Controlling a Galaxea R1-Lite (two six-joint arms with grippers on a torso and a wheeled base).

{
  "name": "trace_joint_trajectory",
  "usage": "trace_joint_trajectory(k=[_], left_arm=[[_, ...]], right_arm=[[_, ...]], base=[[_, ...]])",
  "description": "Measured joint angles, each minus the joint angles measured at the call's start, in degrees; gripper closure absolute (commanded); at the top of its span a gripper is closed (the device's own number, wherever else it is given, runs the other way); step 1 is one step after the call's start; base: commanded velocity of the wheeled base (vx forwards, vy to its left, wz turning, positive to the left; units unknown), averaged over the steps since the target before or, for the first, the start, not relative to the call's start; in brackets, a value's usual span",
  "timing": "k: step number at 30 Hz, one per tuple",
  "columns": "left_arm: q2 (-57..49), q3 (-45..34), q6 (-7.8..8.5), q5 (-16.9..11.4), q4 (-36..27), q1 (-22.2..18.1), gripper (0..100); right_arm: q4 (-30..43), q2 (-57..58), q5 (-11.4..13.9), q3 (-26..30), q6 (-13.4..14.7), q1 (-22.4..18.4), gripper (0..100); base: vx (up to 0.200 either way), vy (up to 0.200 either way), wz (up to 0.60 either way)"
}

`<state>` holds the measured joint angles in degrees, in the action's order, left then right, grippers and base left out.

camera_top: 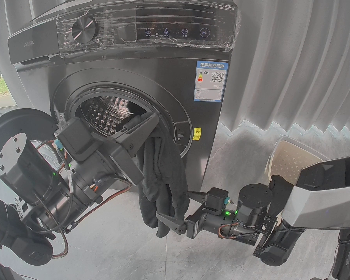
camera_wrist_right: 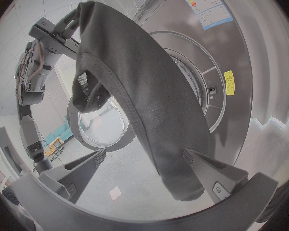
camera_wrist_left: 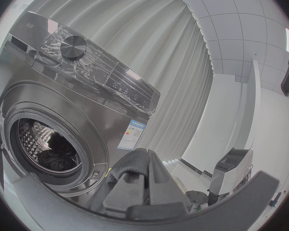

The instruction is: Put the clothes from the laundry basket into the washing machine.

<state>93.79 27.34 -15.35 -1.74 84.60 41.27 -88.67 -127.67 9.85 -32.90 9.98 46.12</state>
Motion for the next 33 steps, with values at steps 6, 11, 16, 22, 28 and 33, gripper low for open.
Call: trace_joint_trajectory(k=[6, 11, 16, 22, 28, 33], left_arm=[[0.02, 0.00, 0.07, -0.09, 0.30, 0.05, 100], [0.02, 0.05, 0.05, -0.09, 0.46, 0.10, 100], [-0.05, 0.11, 0.02, -0.13, 0.68, 0.63, 100], [-0.49, 0.44, -0.38, -0.39, 0.77, 1.65, 100], [-0.79, 0.63, -1.34, -0.50, 1.48, 2.54, 100], [-1.33, 1.04, -3.39, -0.71, 2.00, 2.89, 100]], right_arm=[[0.02, -2.97, -0.26, -3.36, -0.13, 0.00, 0], [0.02, -5.13, -0.28, -5.55, -0.33, -0.10, 0], [0.87, -7.19, -0.38, -9.55, -0.39, -0.28, 0], [1.61, -9.24, -0.39, -12.46, -0.41, -0.52, 0], [1.61, -10.78, -0.41, -13.98, -0.41, -0.76, 100], [1.45, -11.78, -0.41, -14.64, -0.41, -0.94, 100]], base=[[0.000, 0.000, 0.00], [0.000, 0.000, 0.00], [0.000, 0.000, 0.00], [0.000, 0.000, 0.00], [0.000, 0.000, 0.00], [0.000, 0.000, 0.00]])
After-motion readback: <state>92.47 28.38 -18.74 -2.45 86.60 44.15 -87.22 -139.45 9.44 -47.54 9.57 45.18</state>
